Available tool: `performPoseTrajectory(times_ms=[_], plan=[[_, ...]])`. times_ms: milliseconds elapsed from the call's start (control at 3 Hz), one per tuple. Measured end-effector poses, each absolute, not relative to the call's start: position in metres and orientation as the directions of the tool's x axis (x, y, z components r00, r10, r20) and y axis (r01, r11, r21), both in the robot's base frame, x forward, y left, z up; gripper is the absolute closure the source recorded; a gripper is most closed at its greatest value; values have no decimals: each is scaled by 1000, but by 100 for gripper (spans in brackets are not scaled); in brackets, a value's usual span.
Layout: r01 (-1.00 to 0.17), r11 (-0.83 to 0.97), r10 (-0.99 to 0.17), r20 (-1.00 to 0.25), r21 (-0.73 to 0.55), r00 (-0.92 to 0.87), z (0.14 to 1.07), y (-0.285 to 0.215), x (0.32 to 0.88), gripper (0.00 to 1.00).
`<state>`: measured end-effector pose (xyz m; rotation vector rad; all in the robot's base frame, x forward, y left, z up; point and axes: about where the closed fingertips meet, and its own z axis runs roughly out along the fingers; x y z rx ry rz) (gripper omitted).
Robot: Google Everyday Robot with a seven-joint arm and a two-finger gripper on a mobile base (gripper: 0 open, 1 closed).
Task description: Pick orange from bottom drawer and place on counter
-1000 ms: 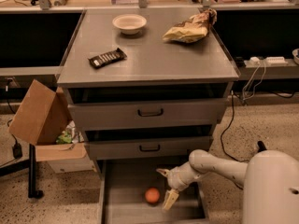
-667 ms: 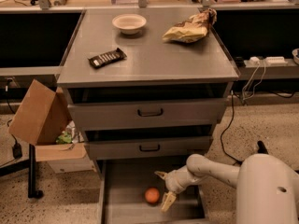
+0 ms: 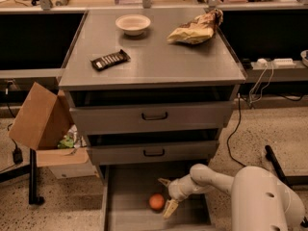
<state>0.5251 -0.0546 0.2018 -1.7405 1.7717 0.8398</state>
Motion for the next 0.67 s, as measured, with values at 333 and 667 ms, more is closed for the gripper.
performPoseTrajectory(times_ms=[333, 667], plan=[[-997, -1, -678, -732, 81, -59, 182, -56, 533, 0], [-994, 2, -689, -721, 107, -78, 160, -57, 538, 0]])
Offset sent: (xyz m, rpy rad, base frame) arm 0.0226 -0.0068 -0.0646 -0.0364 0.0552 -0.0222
